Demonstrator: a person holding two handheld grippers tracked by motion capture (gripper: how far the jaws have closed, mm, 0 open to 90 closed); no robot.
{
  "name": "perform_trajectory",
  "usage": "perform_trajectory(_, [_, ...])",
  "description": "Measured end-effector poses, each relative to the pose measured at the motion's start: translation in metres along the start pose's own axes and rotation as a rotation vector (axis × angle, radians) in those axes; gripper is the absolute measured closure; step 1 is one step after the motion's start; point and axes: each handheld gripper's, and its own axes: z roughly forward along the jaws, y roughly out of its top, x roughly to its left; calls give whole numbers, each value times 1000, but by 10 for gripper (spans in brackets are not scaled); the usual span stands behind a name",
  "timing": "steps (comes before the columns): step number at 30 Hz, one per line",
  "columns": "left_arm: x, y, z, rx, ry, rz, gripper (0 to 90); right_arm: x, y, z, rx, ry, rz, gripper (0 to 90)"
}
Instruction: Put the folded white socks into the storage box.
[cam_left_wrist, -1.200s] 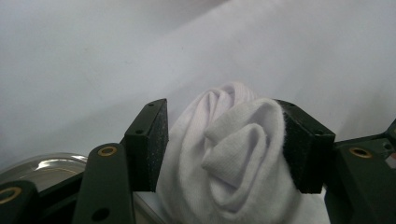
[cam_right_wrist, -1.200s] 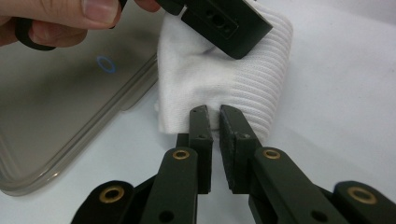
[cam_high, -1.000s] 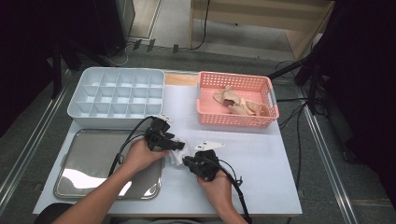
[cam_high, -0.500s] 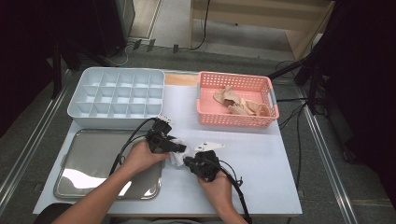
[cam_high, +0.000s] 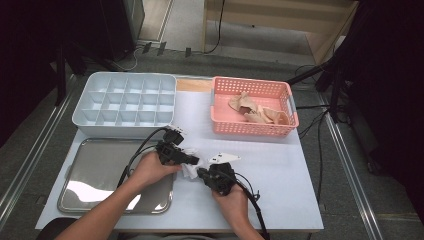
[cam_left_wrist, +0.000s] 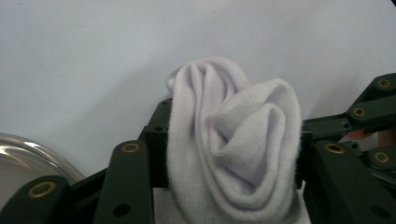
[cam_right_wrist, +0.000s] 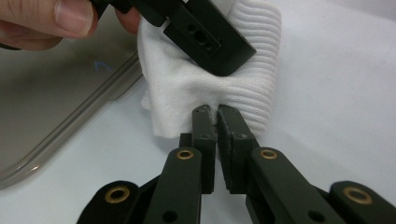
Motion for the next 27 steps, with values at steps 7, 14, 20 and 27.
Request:
perform_trajectory(7, [-6,-2,-1,-9,4,36,645,-2,-1,0,-5,3,1,871])
perform_trajectory(14, [-7,-2,-2,-9,19,52,700,-3,0,-1,3,15,21,851])
perform_trajectory(20, [3,1,-4,-16,-35,-37,702,-8,5,-9,33,49,50,722])
perform_trajectory(27, [6,5,-15,-42,-26,-42,700,-17,7,-18,97,60,51,644])
